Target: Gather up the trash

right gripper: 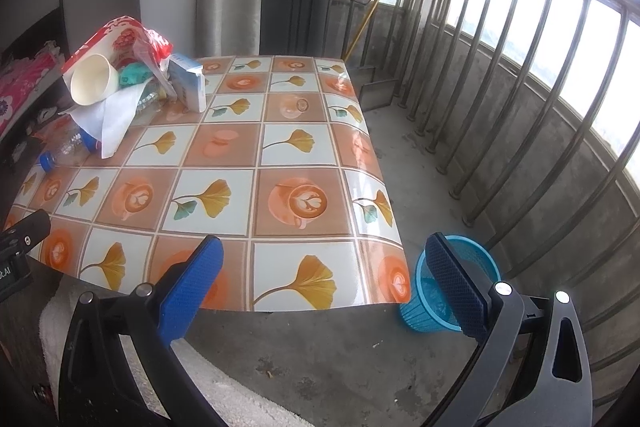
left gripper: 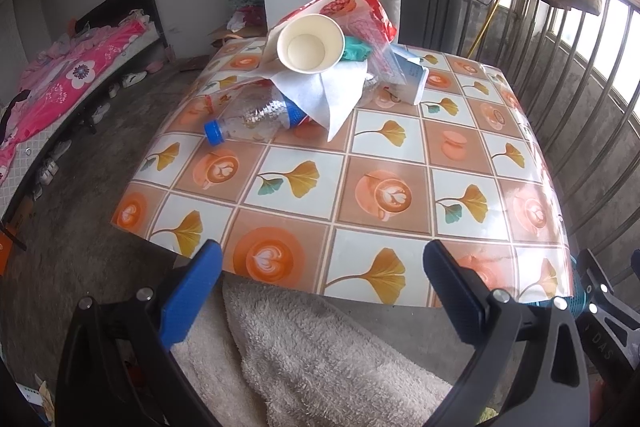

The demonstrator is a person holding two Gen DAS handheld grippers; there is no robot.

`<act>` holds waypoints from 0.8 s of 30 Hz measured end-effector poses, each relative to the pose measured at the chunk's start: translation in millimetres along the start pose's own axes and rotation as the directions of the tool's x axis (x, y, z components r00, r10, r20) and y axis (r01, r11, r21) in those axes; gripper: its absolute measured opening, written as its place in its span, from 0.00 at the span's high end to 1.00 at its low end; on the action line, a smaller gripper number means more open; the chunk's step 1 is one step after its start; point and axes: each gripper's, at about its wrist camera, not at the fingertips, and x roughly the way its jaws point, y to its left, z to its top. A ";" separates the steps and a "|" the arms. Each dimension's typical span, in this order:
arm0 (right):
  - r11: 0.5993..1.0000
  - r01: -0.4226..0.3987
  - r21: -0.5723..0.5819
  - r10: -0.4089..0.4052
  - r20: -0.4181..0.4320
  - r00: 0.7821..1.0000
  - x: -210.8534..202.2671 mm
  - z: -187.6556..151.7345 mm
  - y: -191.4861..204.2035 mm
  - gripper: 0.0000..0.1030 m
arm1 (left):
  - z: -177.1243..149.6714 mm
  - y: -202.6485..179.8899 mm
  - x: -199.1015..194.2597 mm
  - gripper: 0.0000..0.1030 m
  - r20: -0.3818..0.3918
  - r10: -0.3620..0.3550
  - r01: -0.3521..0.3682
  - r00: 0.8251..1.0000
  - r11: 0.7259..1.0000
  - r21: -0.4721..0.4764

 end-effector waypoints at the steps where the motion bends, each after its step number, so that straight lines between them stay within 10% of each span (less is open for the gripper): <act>1: 1.000 0.000 0.000 0.000 -0.001 1.000 0.1 0.6 0.4 0.06 | 0.2 0.4 0.1 0.05 0.000 -0.001 0.001 1.000 1.000 -0.001; 24: 1.000 -0.002 0.001 0.002 -0.003 1.000 0.8 0.5 -1.0 0.06 | -0.6 0.5 -0.1 0.05 0.001 0.000 0.000 1.000 1.000 -0.001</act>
